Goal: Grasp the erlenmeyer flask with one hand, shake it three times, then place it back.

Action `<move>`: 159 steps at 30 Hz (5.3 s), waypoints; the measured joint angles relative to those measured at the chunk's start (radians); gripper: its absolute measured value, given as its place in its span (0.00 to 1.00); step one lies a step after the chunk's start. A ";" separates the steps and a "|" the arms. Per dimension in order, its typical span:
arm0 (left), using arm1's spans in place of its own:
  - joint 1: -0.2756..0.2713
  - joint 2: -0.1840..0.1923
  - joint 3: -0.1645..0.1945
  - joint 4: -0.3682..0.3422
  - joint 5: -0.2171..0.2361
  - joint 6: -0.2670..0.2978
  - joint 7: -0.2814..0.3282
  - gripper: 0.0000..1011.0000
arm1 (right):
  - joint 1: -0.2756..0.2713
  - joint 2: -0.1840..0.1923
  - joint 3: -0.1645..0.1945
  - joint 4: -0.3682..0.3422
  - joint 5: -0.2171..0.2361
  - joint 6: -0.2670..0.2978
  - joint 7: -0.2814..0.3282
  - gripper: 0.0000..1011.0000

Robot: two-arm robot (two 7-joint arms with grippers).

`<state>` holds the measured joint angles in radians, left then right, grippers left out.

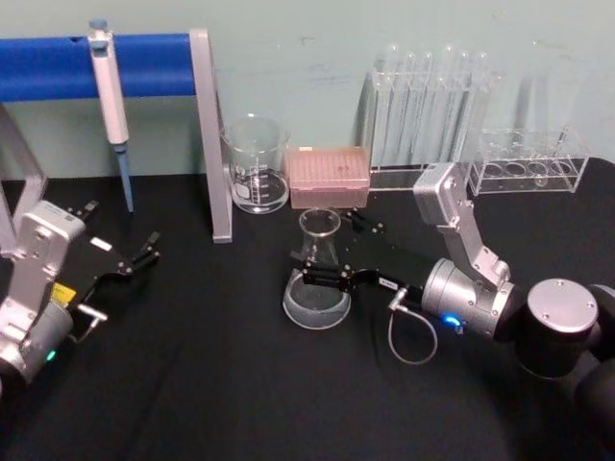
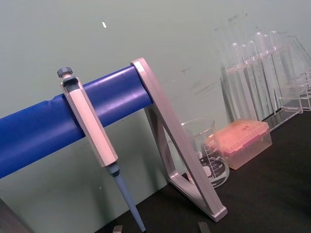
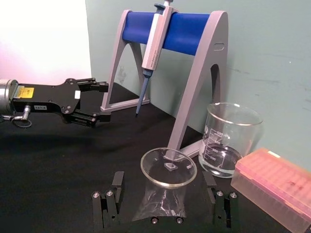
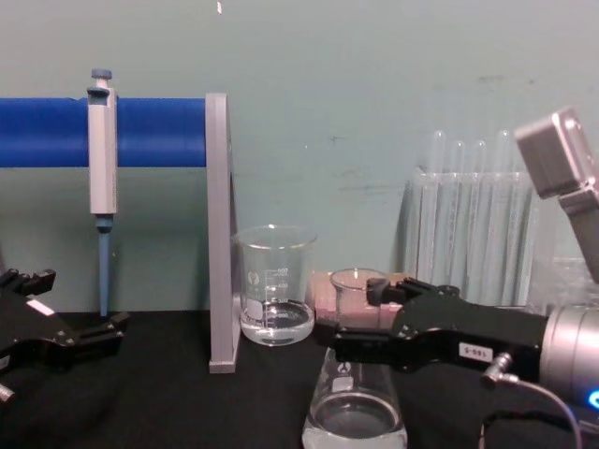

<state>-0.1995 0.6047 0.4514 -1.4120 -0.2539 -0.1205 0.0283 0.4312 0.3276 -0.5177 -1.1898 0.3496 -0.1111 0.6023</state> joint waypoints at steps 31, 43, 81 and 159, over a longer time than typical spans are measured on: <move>0.000 0.000 0.000 0.000 0.000 0.000 0.000 0.99 | 0.021 -0.041 -0.005 0.041 -0.023 -0.002 -0.020 0.99; 0.000 0.000 0.000 0.000 0.000 0.000 0.000 0.99 | 0.021 -0.040 -0.005 0.041 -0.022 -0.002 -0.019 0.86; 0.000 0.000 0.000 0.000 0.000 0.000 0.000 0.99 | 0.007 -0.015 0.025 -0.045 0.015 0.050 -0.025 0.44; 0.000 0.000 0.000 0.000 0.000 0.000 0.000 0.99 | -0.017 0.150 0.056 -0.356 0.156 0.164 -0.007 0.44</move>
<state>-0.1995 0.6047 0.4514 -1.4120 -0.2539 -0.1205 0.0283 0.4143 0.4771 -0.4616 -1.5457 0.5054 0.0532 0.5956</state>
